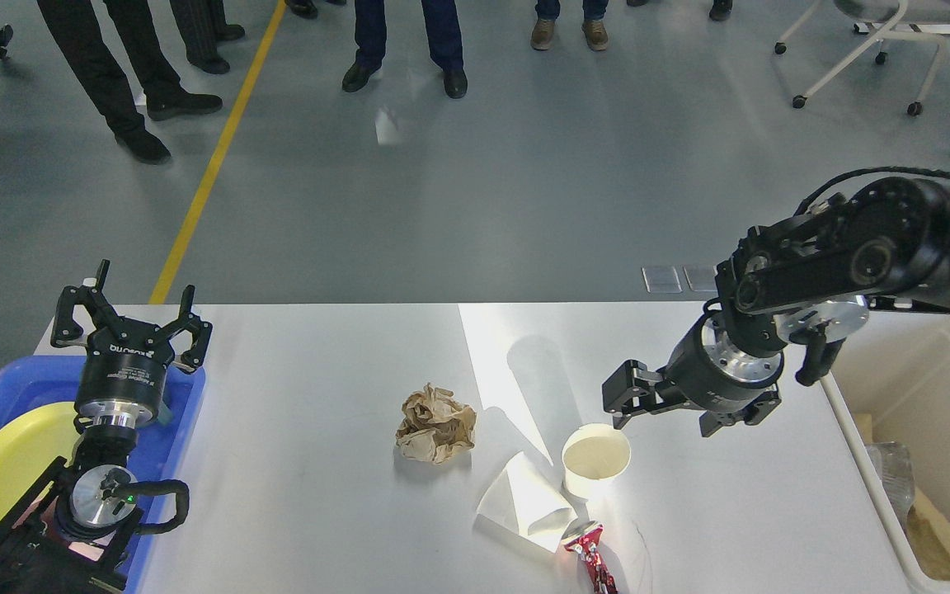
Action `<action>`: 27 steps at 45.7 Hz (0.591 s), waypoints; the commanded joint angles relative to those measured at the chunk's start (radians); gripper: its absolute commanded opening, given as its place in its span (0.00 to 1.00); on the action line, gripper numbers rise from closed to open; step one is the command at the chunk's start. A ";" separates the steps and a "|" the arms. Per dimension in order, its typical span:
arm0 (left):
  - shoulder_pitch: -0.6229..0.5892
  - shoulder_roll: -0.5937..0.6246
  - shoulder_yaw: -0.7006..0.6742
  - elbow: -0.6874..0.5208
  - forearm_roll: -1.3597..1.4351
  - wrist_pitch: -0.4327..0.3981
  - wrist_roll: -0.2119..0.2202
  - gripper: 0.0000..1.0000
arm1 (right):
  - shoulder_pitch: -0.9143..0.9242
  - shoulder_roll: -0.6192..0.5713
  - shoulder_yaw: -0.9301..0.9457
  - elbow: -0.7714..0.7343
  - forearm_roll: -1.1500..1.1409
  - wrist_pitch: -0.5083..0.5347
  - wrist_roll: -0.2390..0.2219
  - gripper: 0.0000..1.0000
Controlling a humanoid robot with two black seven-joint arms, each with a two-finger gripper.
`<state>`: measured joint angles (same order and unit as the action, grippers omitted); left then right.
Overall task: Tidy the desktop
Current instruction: 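Raise the right gripper out of the bin toward the white paper cup, then grasp the rim of the white paper cup with the right gripper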
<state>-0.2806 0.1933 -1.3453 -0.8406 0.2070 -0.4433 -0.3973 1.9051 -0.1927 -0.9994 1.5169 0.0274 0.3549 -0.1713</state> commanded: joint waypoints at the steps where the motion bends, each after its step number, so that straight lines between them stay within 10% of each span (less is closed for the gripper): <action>1: 0.000 0.000 0.000 0.000 0.000 0.000 0.000 0.96 | -0.141 0.038 0.033 -0.096 0.008 -0.054 -0.001 1.00; 27: 0.000 0.000 0.000 0.000 0.000 0.000 0.000 0.96 | -0.330 0.121 0.033 -0.224 0.060 -0.198 0.001 0.88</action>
<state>-0.2806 0.1933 -1.3453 -0.8406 0.2071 -0.4433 -0.3973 1.5820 -0.0719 -0.9694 1.2939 0.0849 0.1666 -0.1703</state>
